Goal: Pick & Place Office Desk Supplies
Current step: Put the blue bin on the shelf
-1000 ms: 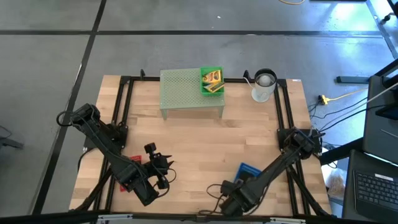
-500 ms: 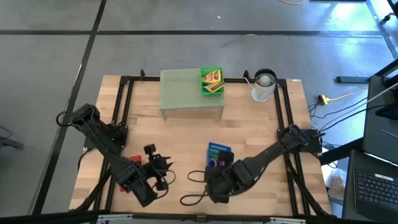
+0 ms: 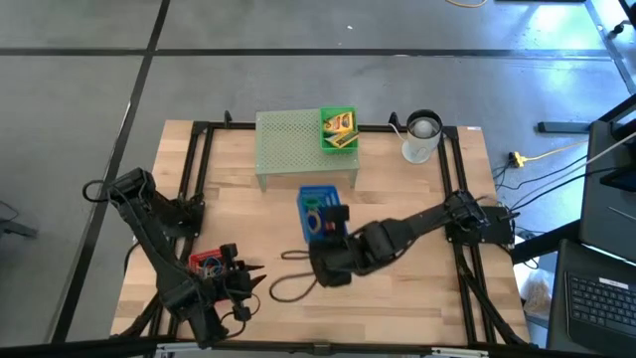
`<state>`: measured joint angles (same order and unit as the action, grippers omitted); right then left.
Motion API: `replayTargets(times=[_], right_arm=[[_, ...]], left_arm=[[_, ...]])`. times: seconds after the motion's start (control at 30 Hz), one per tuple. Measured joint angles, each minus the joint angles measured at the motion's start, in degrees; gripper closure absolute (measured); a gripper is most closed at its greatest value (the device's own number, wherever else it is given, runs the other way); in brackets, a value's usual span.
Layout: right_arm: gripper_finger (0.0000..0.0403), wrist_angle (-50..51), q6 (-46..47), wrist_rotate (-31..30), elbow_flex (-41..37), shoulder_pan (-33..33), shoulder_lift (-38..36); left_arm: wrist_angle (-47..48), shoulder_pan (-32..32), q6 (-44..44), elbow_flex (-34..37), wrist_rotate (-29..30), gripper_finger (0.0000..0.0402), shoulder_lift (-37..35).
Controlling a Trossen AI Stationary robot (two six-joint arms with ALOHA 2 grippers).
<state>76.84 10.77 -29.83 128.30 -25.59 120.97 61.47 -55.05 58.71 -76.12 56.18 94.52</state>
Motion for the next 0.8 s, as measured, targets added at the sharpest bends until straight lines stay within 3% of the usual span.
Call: replayTargets(times=[0.17, 0.43, 0.8], right_arm=[[0.0393, -3.39, -7.21, -1.63, 1.77, 5.54, 0.0], [0.0393, -11.25, -16.09, 5.62, 2.04, 15.49, 0.0], [0.0393, -16.32, -24.57, 8.61, 2.06, 24.96, 0.34]], left_arm=[[0.0, -0.85, -0.36, 0.0, 1.34, 0.0304, 0.0], [0.04, -0.85, -0.87, 0.0, 1.32, 0.0304, 0.0], [0.23, -0.74, -3.39, 0.0, 1.36, 0.0304, 0.0]])
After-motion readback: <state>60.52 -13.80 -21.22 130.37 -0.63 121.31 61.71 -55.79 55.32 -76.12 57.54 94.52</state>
